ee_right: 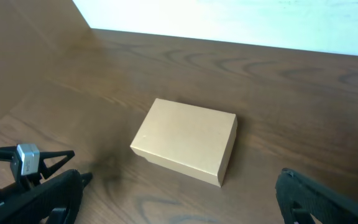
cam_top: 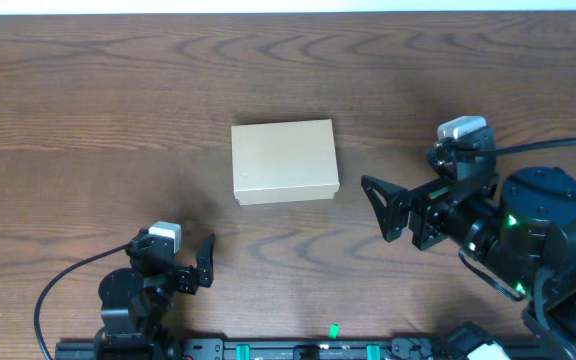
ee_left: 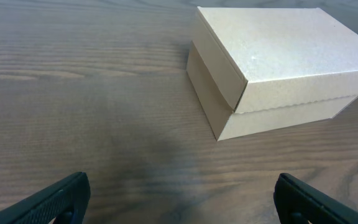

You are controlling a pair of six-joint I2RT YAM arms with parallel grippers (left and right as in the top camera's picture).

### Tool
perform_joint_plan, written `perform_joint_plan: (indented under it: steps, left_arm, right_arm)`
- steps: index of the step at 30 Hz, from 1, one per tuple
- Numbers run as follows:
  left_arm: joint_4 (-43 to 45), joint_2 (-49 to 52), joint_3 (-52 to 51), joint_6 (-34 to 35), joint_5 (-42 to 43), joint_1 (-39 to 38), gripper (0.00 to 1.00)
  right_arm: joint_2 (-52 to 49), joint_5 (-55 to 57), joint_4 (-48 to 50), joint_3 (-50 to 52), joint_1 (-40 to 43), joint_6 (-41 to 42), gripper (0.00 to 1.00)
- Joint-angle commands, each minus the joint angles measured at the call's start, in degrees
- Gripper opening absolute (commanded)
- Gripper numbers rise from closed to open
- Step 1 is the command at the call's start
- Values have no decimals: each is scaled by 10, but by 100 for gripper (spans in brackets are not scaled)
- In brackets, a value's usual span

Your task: Pack container

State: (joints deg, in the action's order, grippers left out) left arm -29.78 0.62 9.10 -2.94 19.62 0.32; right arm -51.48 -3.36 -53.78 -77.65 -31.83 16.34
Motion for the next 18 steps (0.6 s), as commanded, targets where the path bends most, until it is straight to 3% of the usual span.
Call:
perform_joint_plan:
  steps: [1, 7, 11, 18]
  left_arm:
    - [0, -4, -8, 4, 13, 0, 95]
    - [0, -4, -8, 4, 13, 0, 95]
    - [0, -4, -8, 4, 13, 0, 95]
    - [0, -4, -8, 4, 13, 0, 95]
  right_arm:
    - [1, 3, 0, -4, 2, 3, 99]
    - [1, 32, -51, 2, 2, -43, 99]
    - [43, 91, -55, 92, 4, -53, 99]
    - [248, 101, 173, 420, 4, -50, 99]
